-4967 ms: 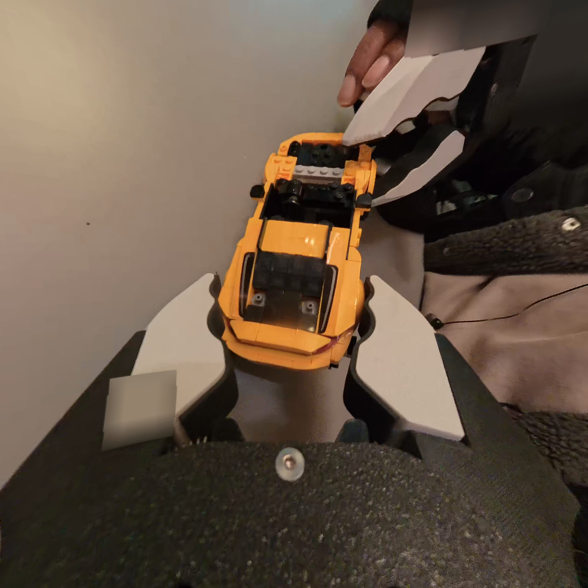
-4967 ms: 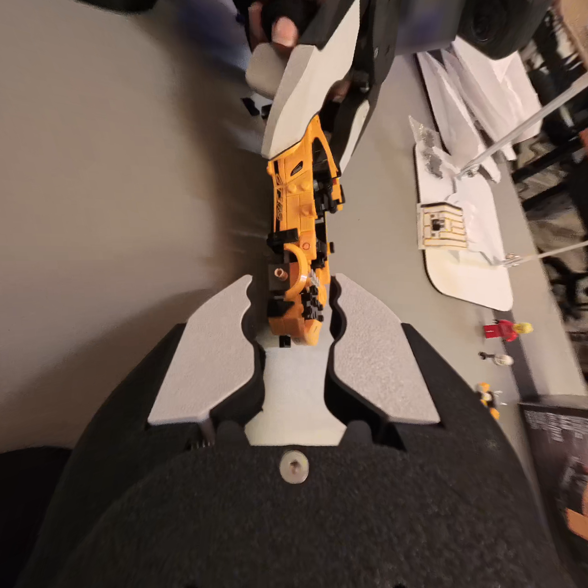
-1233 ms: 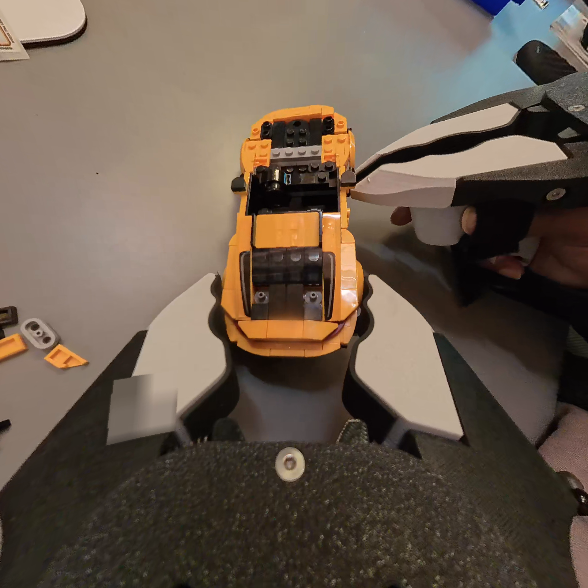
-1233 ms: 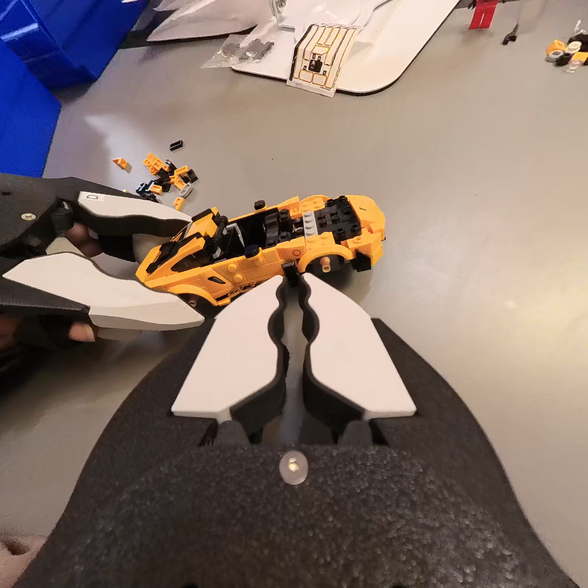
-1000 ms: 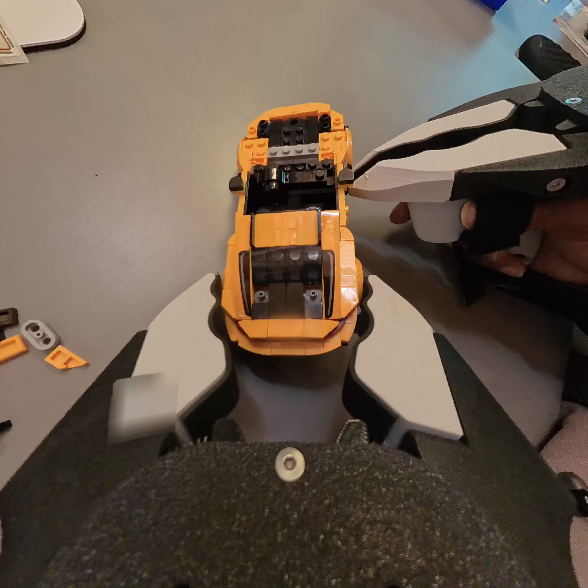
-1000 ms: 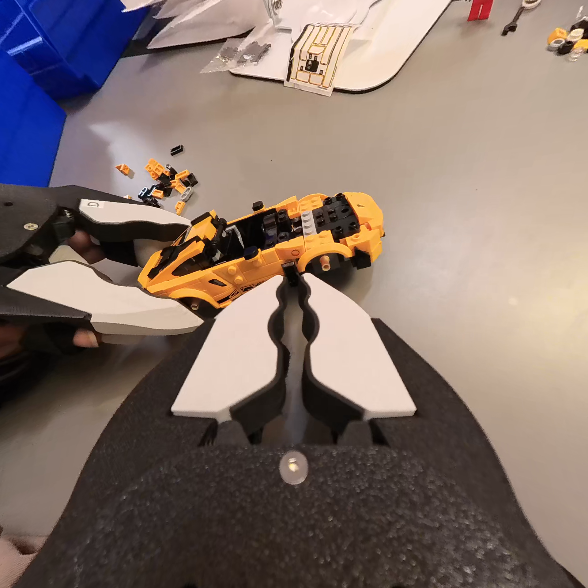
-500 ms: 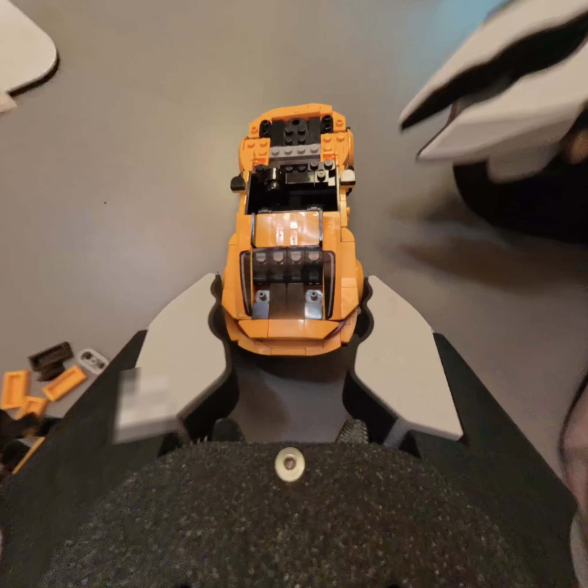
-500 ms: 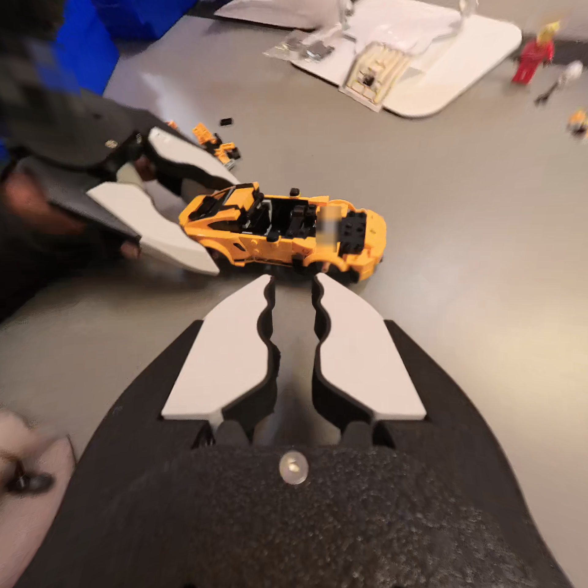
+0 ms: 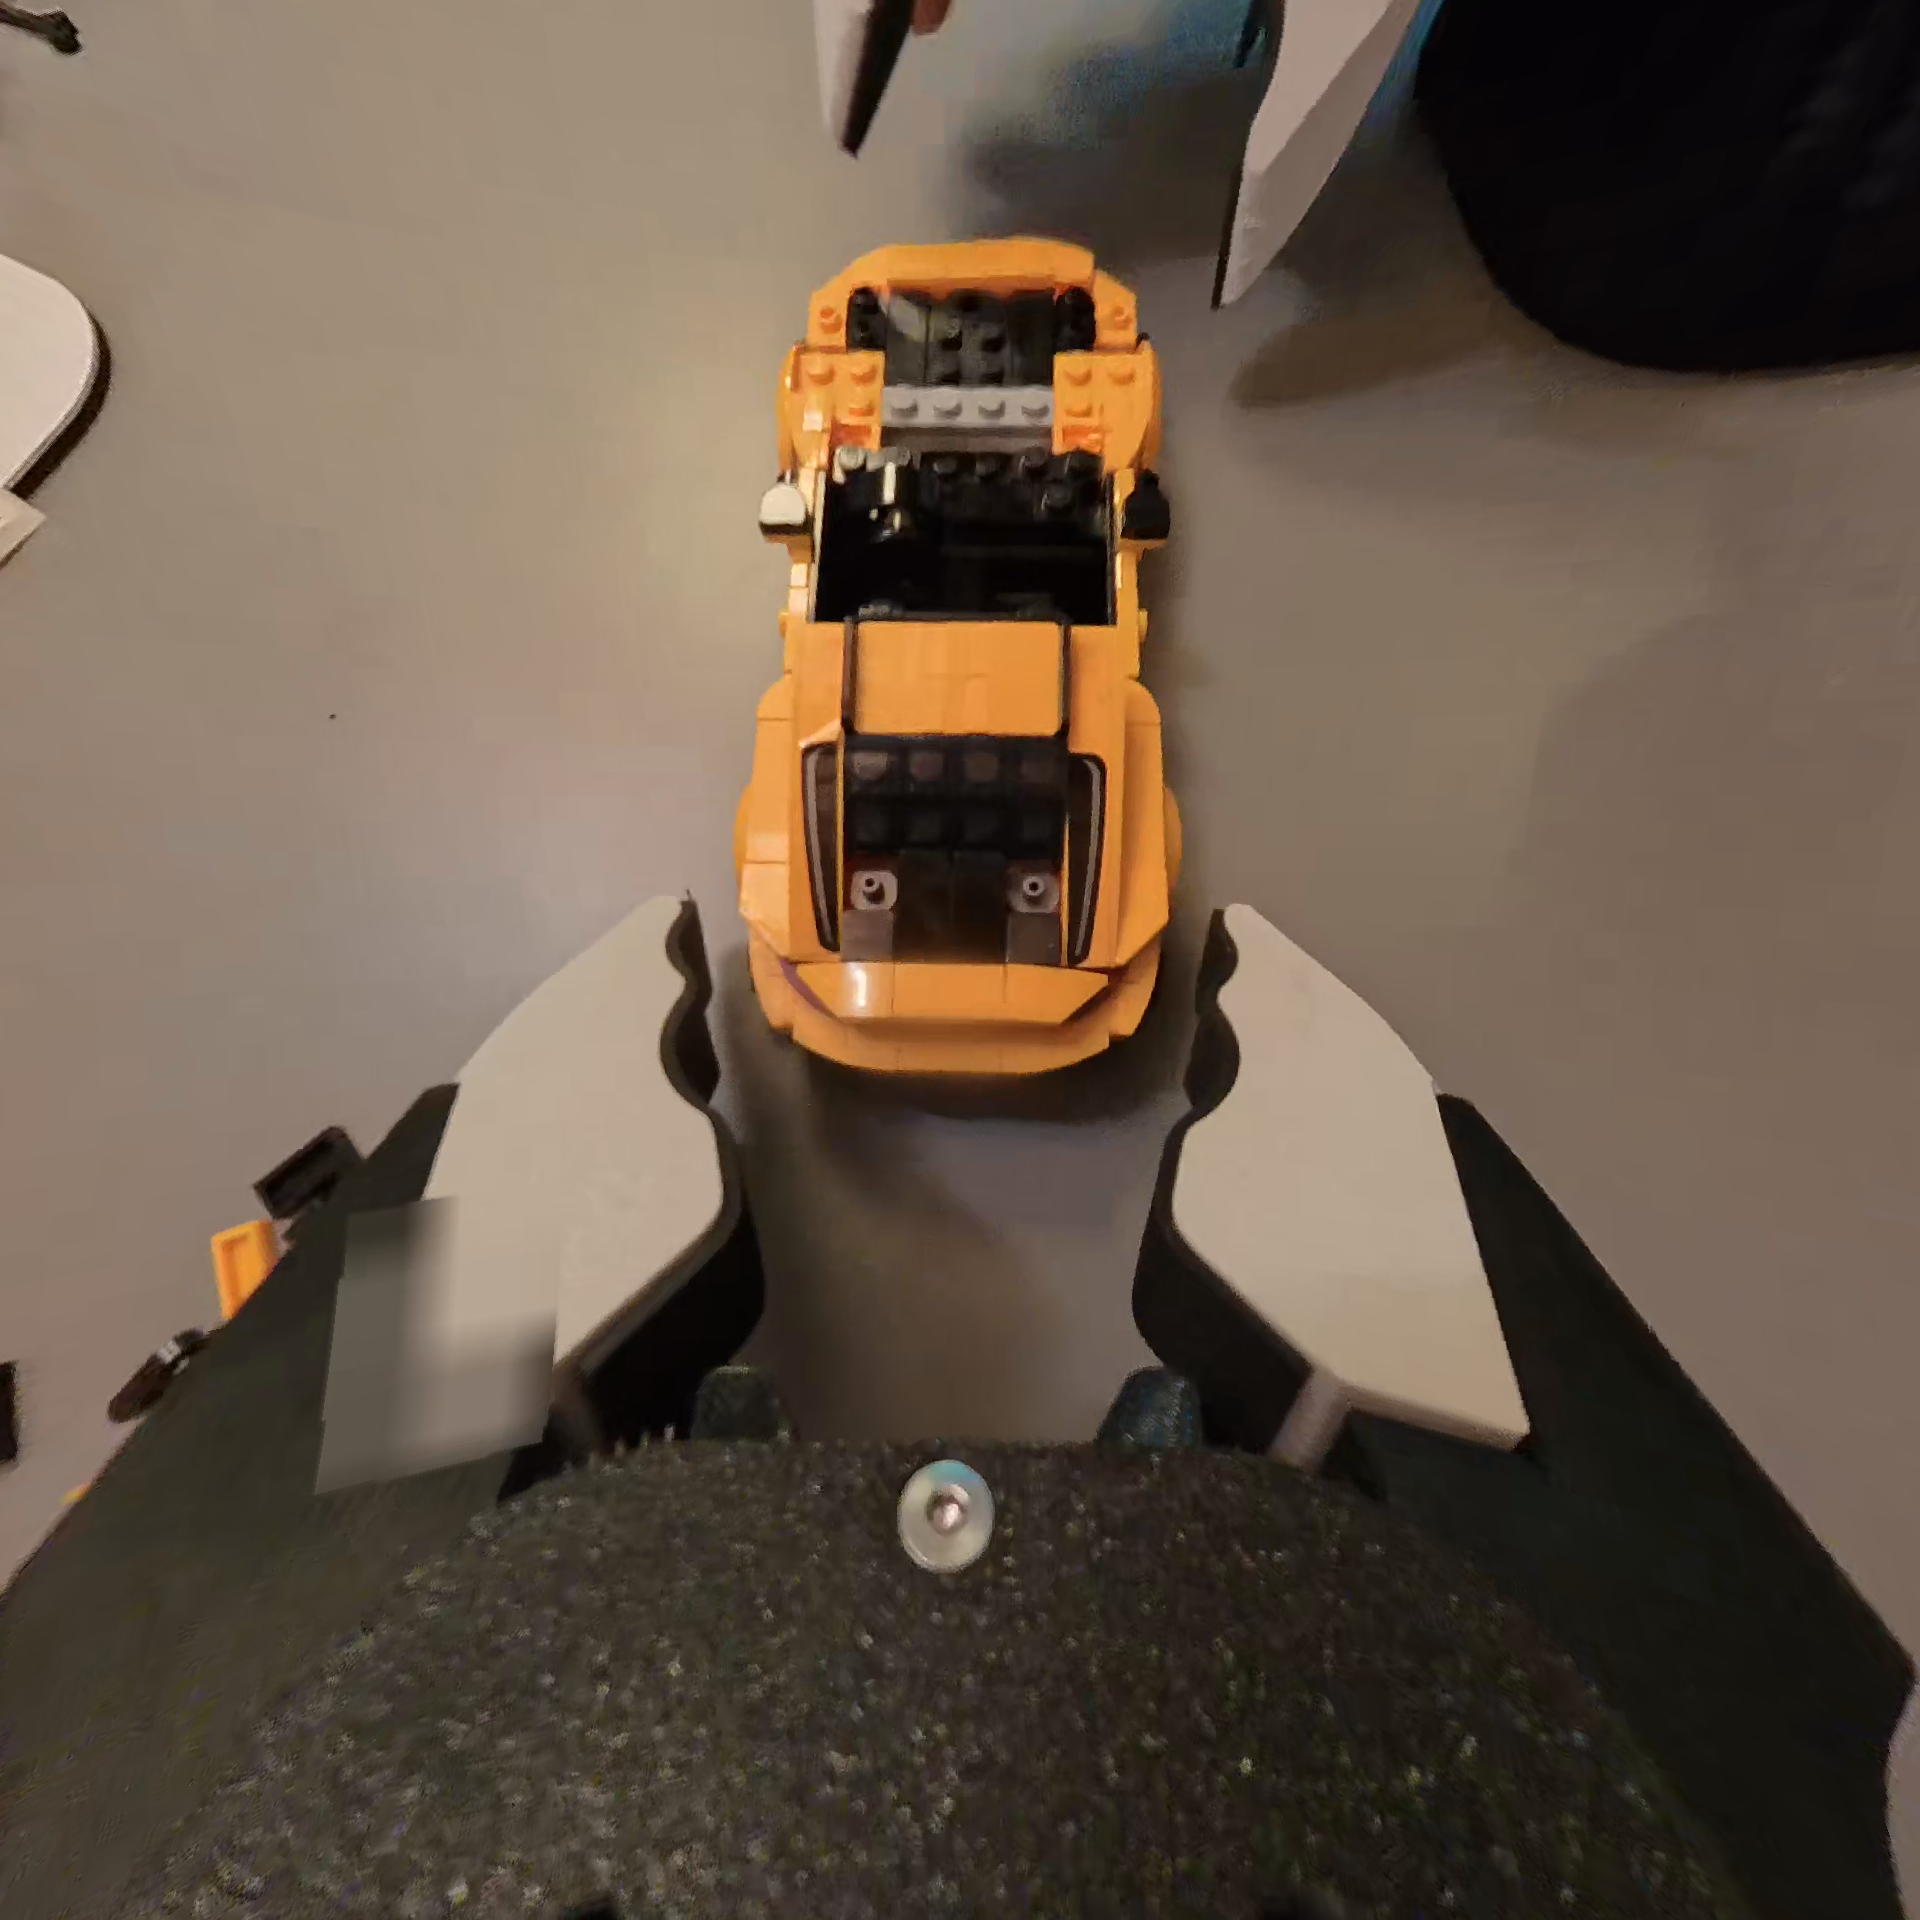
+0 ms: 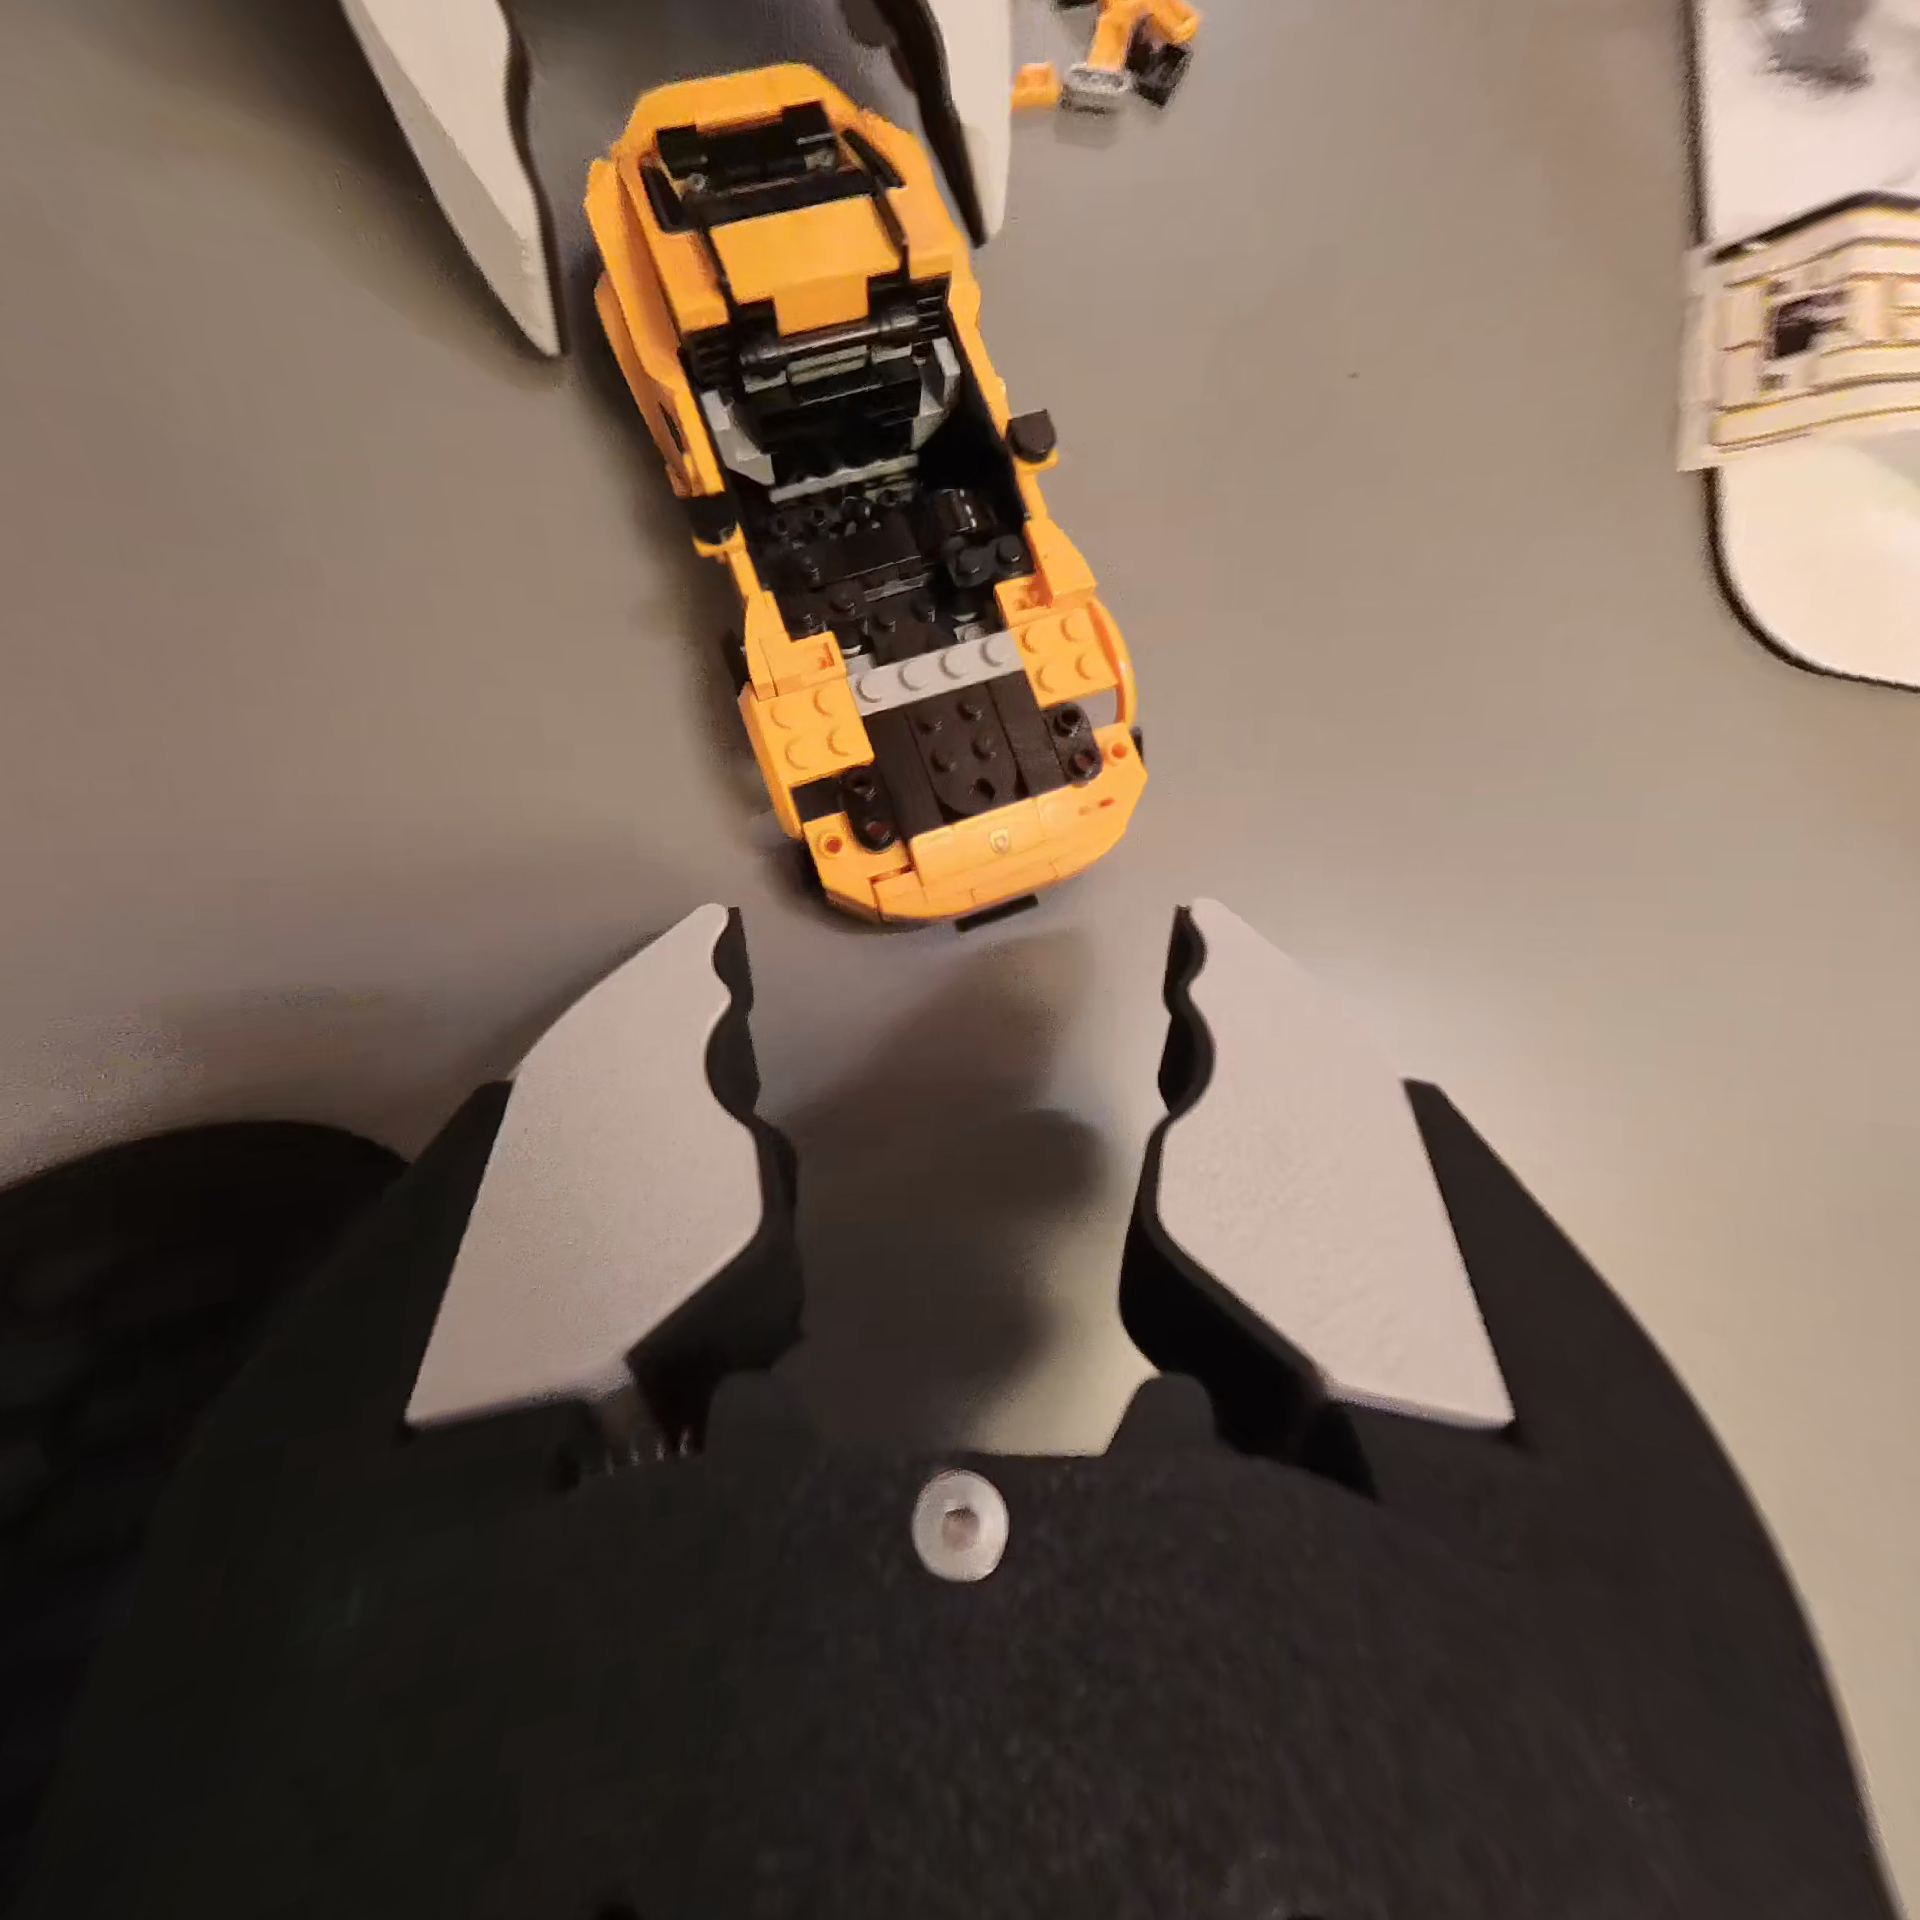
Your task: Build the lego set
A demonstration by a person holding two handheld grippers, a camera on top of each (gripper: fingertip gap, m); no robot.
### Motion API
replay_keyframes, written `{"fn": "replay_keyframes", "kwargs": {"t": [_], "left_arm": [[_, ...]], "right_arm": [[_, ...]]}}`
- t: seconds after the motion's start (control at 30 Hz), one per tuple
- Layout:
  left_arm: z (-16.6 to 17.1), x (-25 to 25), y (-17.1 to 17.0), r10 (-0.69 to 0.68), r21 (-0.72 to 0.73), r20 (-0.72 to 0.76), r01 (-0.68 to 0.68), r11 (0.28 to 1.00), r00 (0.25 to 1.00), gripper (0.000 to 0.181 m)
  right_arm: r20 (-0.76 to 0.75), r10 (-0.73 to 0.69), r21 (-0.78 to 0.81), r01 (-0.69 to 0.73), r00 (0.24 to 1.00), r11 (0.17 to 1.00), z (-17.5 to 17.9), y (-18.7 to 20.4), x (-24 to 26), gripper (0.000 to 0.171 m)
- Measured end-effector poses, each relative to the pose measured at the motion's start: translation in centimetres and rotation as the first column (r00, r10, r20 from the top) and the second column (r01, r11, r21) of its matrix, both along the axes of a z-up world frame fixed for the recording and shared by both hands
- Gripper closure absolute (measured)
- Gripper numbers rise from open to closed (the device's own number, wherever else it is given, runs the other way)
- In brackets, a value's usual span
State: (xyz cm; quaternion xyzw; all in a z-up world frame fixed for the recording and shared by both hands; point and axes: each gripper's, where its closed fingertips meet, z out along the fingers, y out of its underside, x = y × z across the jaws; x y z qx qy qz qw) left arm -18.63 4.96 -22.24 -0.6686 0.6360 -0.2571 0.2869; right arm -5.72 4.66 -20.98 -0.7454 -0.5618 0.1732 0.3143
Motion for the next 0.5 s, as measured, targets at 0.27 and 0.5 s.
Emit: {"fn": "replay_keyframes", "kwargs": {"t": [0.27, 0.5], "left_arm": [[-0.3, -0.3, 0.6, 0.045, 0.014, -0.008, -0.044, 0.999, 0.999, 0.105], [-0.3, -0.3, 2.7, 0.135, 0.018, 0.018, -0.136, 0.991, 0.991, 0.108]], "right_arm": [[0.009, 0.164, -0.067, -0.163, 0.986, 0.984, -1.7, 0.6, -1.9, 0.093], [0.002, 0.045, -0.013, -0.045, 0.999, 0.999, -1.5, -1.0, -0.5, 0.107]]}}
